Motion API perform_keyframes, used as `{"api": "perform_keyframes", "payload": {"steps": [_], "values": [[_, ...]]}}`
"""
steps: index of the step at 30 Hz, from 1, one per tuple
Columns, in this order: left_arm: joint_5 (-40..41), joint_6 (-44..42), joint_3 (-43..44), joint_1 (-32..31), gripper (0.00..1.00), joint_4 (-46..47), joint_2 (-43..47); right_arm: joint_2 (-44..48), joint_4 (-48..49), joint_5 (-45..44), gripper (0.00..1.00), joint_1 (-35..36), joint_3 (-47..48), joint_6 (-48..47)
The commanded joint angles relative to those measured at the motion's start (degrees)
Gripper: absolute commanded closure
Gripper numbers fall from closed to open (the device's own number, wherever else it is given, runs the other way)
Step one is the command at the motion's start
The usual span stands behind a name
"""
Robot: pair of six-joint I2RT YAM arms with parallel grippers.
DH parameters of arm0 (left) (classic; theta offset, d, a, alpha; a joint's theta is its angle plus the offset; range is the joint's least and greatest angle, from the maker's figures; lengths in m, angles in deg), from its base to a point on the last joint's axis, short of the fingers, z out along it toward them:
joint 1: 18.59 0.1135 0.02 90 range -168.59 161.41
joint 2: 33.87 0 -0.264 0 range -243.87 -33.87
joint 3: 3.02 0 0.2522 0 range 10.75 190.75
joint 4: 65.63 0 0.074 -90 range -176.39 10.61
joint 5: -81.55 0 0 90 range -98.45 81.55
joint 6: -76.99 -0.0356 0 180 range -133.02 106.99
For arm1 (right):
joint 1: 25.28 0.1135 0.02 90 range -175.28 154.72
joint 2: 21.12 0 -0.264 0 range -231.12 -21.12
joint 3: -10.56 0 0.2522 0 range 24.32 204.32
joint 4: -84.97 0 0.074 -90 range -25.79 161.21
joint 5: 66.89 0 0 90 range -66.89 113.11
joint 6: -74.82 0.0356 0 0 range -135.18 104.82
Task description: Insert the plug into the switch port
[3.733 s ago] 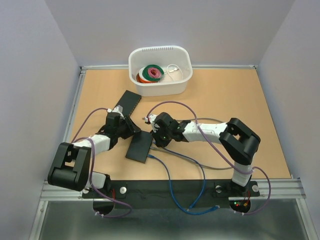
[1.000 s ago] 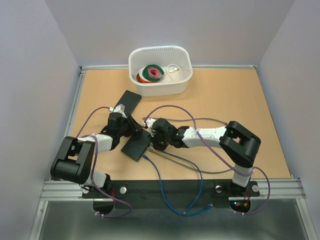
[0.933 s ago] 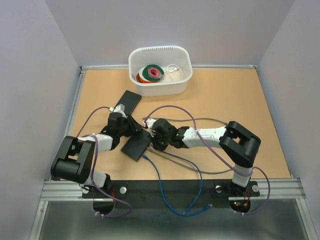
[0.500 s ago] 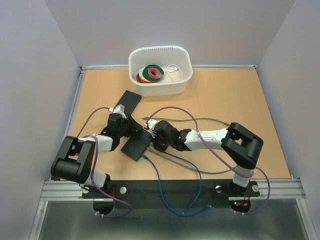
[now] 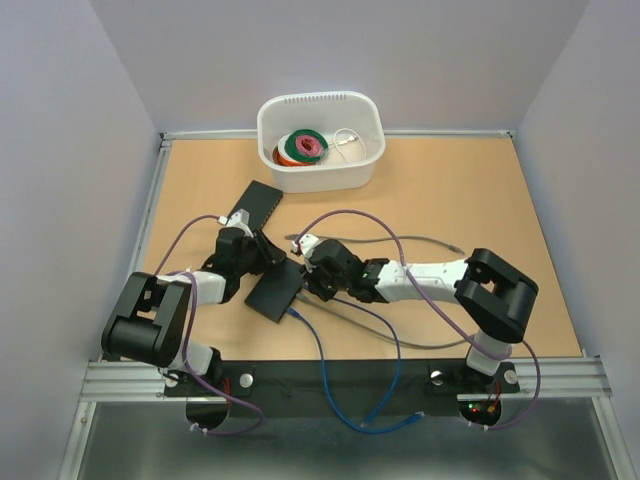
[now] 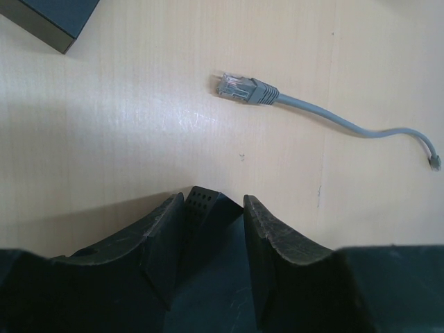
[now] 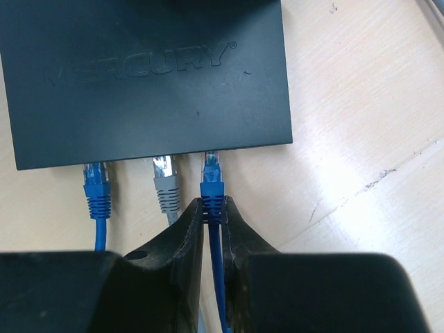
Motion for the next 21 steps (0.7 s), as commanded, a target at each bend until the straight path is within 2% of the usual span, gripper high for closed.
{"api": "perform_keyframes", "payload": {"steps": [1,13,21], "values": [[-4.73,0.41,-2.05,-1.81,0.51,-4.3,-0.16,0.83,13.9,-1.9,0.99,0.1,-0.28,1.12],[-5.34,1.02,-2.84,-2.86,0.51,-4.21,-0.43,-3.83,20.93,-1.1,0.99,0.01,-3.27,2.97],[-4.64,2.61,-2.57,-6.02,0.51,-4.3,-2.45,-4.27,22.87,-1.98,1.0,0.01,-2.31,1.74]]}}
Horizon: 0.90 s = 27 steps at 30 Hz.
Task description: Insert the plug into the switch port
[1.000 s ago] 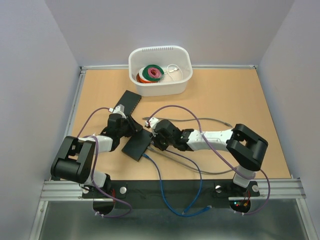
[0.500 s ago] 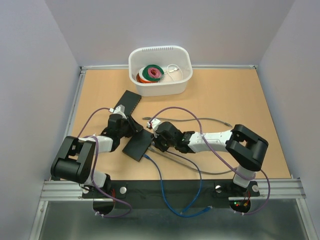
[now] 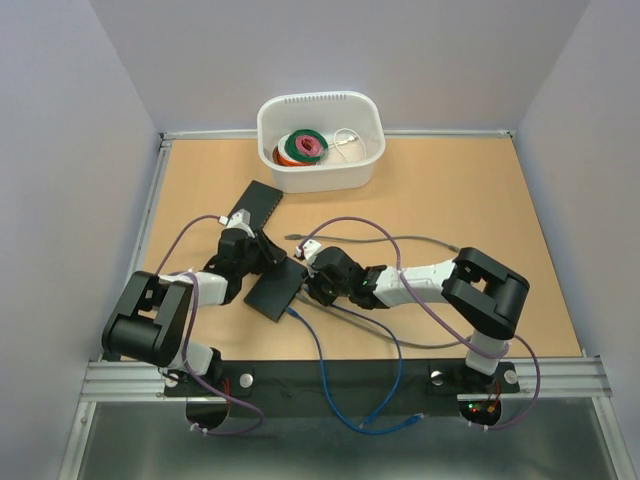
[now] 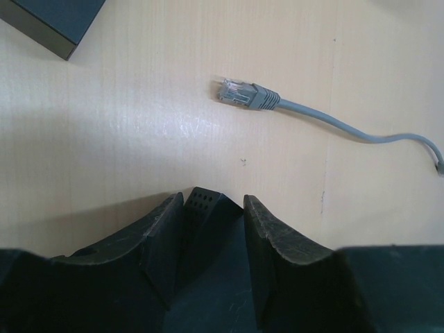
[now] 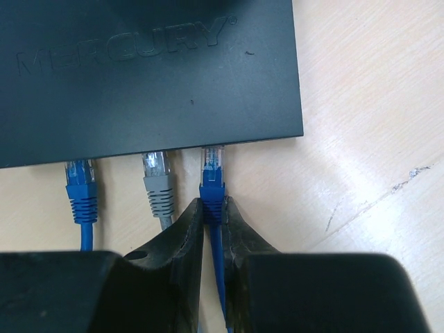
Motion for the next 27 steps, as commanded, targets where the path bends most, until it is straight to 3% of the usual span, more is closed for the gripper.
{"api": "perform_keyframes", "payload": {"steps": [1,13,27], "values": [[-6.87,2.3,-1.77,-4.87,0.51,-5.87,-2.38,-1.54,15.24,-2.16,1.0,-0.07,2.11,-0.76],[-6.52,2.65,-0.8,-5.31,0.51,-5.78,-5.37,3.29,20.43,-5.58,0.99,1.86,0.96,-2.6],[-7.48,3.27,-0.97,-6.36,0.51,-5.78,-6.16,-1.63,16.22,-7.43,1.0,1.86,7.12,-5.15]]}}
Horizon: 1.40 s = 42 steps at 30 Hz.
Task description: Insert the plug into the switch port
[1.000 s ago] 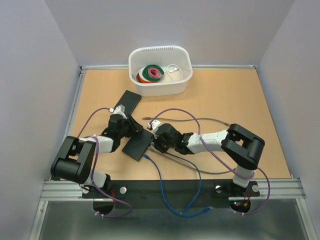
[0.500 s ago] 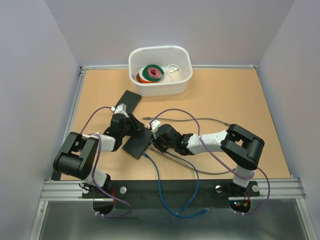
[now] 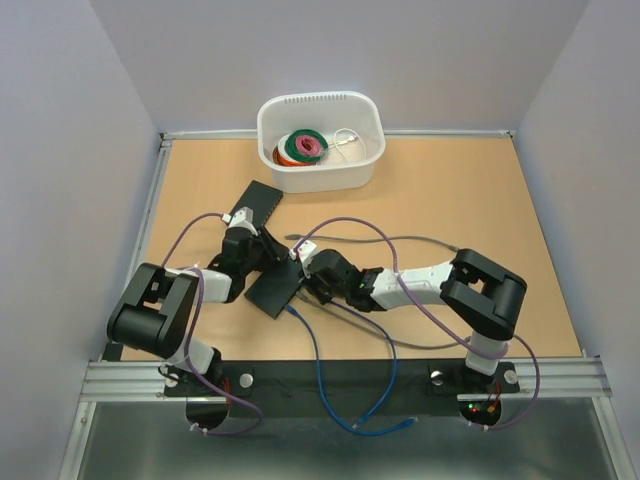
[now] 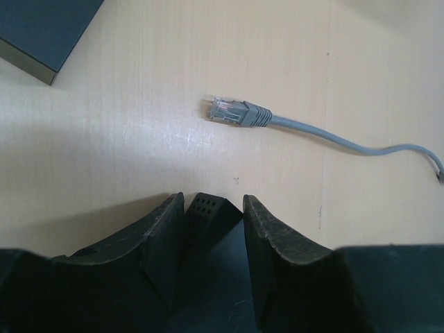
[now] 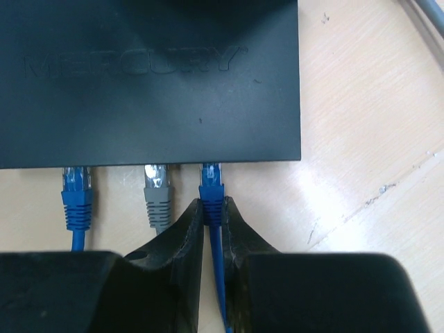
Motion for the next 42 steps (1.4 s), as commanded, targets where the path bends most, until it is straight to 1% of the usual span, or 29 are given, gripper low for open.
{"api": "perform_keyframes", "payload": {"steps": [1,5,9,13,21,28,34,36,37,39,40,41,42], "values": [[-9.95,2.94,-1.72,-4.88,0.51,-9.67,-2.95,-1.37,13.77,-2.1,1.0,0.31,6.86,-1.15],[-9.87,3.2,-2.33,-5.23,0.51,-9.41,-2.86,-1.02,13.77,-3.15,1.0,0.31,6.94,-0.89],[-9.78,3.82,-2.51,-5.58,0.51,-9.32,-2.95,-1.19,13.24,-3.68,0.99,0.22,9.66,-0.89],[-10.3,4.52,-3.38,-5.93,0.51,-8.8,-2.86,-4.6,12.71,-5.52,0.99,0.22,13.43,-0.89],[-10.83,4.52,-3.74,-6.02,0.51,-7.92,-3.3,-10.33,12.19,-5.17,1.0,0.22,19.16,0.43],[-11.01,4.7,-4.44,-6.02,0.51,-7.83,-2.51,-11.04,12.27,-2.01,1.0,0.22,21.27,-0.36],[-11.01,4.44,-4.35,-5.93,0.51,-7.74,-2.07,-9.11,10.69,-2.62,0.99,0.22,20.75,-0.71],[-10.83,4.35,-4.26,-5.93,0.51,-7.65,-2.16,-7.88,10.69,-2.89,0.95,0.22,19.17,-0.27],[-10.74,4.35,-4.18,-5.93,0.51,-7.65,-1.98,-7.0,10.6,-3.15,0.89,0.22,18.38,0.25],[-10.31,4.43,-4.26,-5.93,0.51,-7.74,-1.89,-4.63,10.34,-3.85,0.83,0.22,15.65,0.87],[-10.13,4.43,-4.26,-5.85,0.51,-7.74,-1.81,-3.92,10.25,-3.94,0.76,0.22,13.64,1.22],[-10.04,4.52,-4.26,-5.85,0.51,-7.74,-1.98,-2.17,10.08,-4.38,0.73,0.22,12.75,1.31],[-9.95,4.52,-4.26,-5.85,0.51,-7.74,-1.98,-1.37,9.81,-4.73,0.66,0.22,11.7,1.75]]}}
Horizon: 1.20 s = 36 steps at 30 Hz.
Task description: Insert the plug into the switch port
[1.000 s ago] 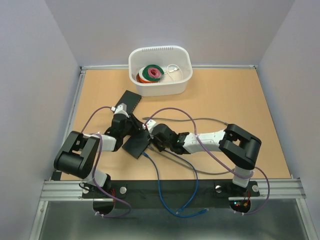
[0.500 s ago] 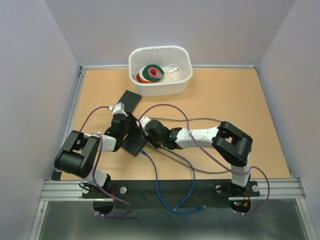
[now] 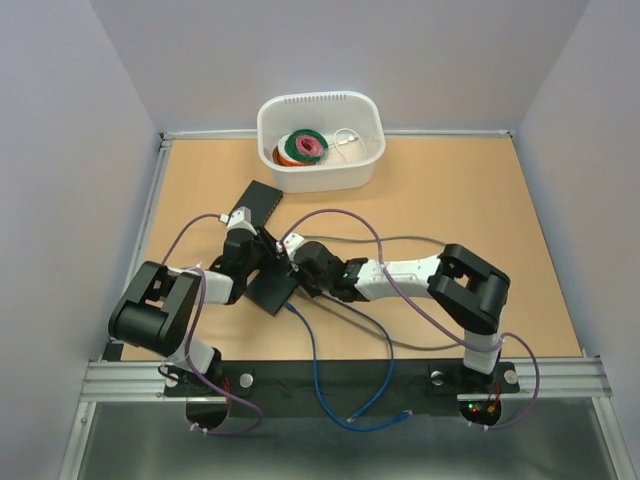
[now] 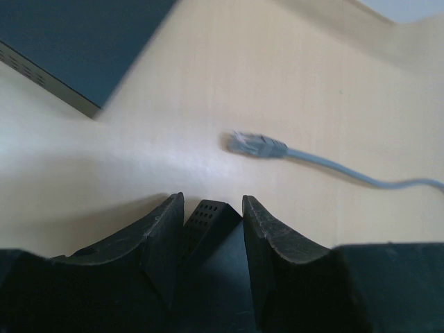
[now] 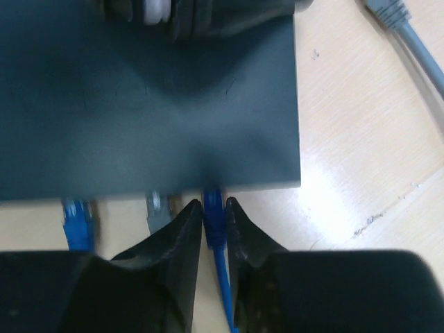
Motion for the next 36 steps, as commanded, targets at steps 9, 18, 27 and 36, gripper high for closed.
{"api": "perform_keyframes", "payload": {"steps": [9,18,27,36], "values": [[-16.79,5.4,-3.04,-4.2,0.51,-12.15,-1.07,16.32,20.03,-5.1,0.48,-0.02,-11.63,3.55],[-13.9,5.05,-0.06,-3.94,0.51,-17.59,4.37,30.74,15.81,-10.45,0.36,-0.11,-17.88,3.81],[-3.88,1.53,11.37,-3.59,0.51,-34.2,15.97,23.39,8.43,-7.67,0.26,-6.68,-9.37,2.84],[-0.89,2.4,5.94,-2.36,0.51,-34.58,25.65,10.99,2.98,5.34,0.25,-11.0,2.49,-2.95]]}}
